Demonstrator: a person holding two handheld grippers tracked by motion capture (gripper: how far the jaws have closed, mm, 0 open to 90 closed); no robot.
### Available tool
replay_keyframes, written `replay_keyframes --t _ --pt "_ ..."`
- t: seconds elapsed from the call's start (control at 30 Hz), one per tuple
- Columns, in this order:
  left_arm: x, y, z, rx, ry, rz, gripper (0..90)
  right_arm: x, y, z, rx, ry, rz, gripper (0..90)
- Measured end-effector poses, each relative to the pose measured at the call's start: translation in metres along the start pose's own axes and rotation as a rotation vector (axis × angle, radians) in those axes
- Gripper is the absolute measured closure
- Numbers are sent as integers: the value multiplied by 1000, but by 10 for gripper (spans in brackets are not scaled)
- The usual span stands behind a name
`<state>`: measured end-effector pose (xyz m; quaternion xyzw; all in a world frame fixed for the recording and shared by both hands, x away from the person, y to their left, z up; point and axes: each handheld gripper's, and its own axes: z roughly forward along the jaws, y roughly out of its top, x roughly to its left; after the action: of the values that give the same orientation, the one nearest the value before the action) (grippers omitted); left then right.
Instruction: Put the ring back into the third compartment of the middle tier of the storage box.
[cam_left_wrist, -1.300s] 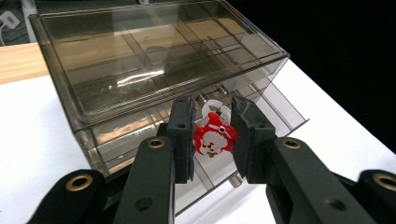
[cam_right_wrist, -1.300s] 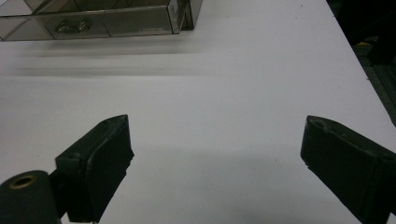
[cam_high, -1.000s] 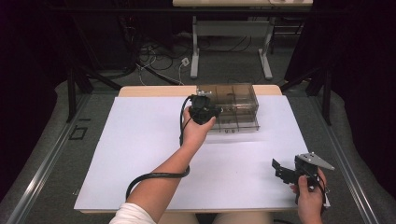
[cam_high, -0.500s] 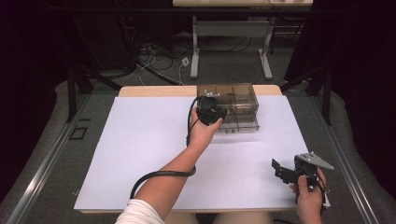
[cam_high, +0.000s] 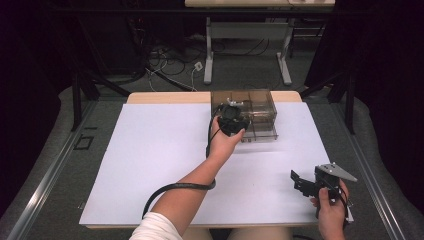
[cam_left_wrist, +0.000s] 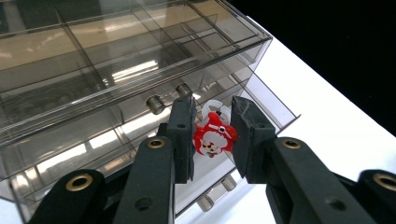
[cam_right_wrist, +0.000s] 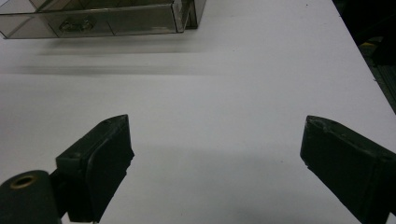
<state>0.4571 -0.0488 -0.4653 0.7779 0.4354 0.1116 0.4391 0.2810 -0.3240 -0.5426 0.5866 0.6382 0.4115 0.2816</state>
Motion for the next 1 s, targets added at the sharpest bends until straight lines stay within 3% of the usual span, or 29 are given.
replay_keyframes --t 0.03,0.07,0.13,0.17,0.2,0.3,0.4,0.5,0.67,0.7,1.0 --pt "-1 0 1 3 -1 20 700 0 0 1 -9 2 1 88" --pt "-3 -1 3 2 -2 4 700 0 0 1 -17 1 2 88" --pt "-3 -1 3 5 -3 15 701 0 0 0 -7 5 -1 87" --pt "-6 -2 6 7 -5 -5 701 0 0 1 -3 0 1 87" --pt "-7 -2 6 13 -7 13 701 0 0 0 0 0 -1 87" --pt "-11 -1 9 15 -9 14 701 0 0 1 -18 2 -5 87" --pt "-16 0 11 15 -11 16 700 0 1 0 3 1 -9 88" --pt "-22 1 14 20 -8 43 701 1 1 0 5 0 -5 88" --pt "-29 2 19 25 -11 35 701 1 1 0 3 3 -7 92" --pt "-29 3 19 29 -10 54 700 1 1 0 2 1 -6 94" --pt "-33 5 28 30 -16 49 700 2 0 2 -16 7 2 94"
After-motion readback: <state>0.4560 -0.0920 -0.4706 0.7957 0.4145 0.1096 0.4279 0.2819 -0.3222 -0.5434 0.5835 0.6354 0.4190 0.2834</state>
